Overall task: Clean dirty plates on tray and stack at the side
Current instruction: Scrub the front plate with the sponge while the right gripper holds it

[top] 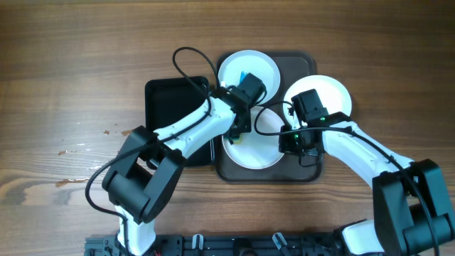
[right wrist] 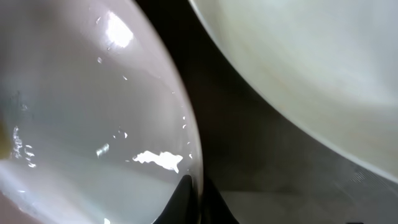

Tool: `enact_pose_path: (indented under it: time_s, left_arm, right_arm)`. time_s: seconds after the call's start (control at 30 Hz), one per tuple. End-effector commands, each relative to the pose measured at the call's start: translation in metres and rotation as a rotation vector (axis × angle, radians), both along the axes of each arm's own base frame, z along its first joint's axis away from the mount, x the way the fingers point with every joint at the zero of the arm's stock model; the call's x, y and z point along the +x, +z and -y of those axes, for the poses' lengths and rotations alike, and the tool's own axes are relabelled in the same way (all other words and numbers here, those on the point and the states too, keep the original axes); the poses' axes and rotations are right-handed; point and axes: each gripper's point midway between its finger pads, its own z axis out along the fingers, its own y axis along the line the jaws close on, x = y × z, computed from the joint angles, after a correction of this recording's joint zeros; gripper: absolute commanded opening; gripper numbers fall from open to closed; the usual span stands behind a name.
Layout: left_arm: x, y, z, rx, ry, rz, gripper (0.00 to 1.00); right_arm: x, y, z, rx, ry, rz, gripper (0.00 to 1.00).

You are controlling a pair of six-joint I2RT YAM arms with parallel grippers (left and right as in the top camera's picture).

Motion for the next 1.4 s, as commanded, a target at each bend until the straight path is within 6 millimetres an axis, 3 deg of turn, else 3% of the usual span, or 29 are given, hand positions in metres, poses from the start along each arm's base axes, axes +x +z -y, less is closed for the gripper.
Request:
enact_pose_path:
  time_s: [0.0, 0.17, 0.3, 0.43, 0.6, 0.73, 0.83, 1.03, 1.13, 1.37]
  left_arm:
    - [-0.01, 0.007, 0.059, -0.324, -0.054, -0.099, 0.04]
    - [-0.014, 0.011, 0.104, -0.426, -0.05, -0.059, 0.04]
    - [-0.012, 0.011, 0.114, -0.444, -0.061, -0.033, 0.04]
    - [0.008, 0.003, 0.085, -0.278, -0.062, 0.084, 0.04]
    - [0.021, -0.008, 0.01, 0.06, 0.019, 0.159, 0.04]
    - [0.026, -0.002, -0.026, 0.252, 0.053, 0.22, 0.04]
    - [0.022, 0.001, -0.044, 0.345, 0.056, 0.221, 0.04]
    - [0.01, 0.006, -0.054, 0.365, 0.083, 0.181, 0.04]
    - [0.003, 0.01, -0.03, 0.221, 0.069, 0.132, 0.04]
    - [-0.023, -0.002, 0.07, -0.266, -0.057, -0.082, 0.04]
  right_arm:
    - [-0.012, -0.017, 0.022, -0.117, 0.043, -0.034, 0.04]
    - [-0.014, -0.017, 0.023, -0.122, 0.085, -0.035, 0.04]
    - [-0.017, -0.017, 0.018, -0.124, 0.102, -0.038, 0.04]
    - [-0.018, -0.017, 0.018, -0.125, 0.105, -0.04, 0.04]
    - [-0.019, -0.017, 0.018, -0.126, 0.106, -0.045, 0.04]
    - [-0.02, -0.018, 0.018, -0.126, 0.106, -0.046, 0.04]
    - [-0.02, -0.018, 0.018, -0.126, 0.106, -0.046, 0.05]
    - [-0.02, -0.018, 0.018, -0.126, 0.105, -0.046, 0.04]
    - [-0.02, -0.018, 0.018, -0.126, 0.106, -0.046, 0.04]
    - [-0.02, -0.018, 0.018, -0.126, 0.106, -0.046, 0.04]
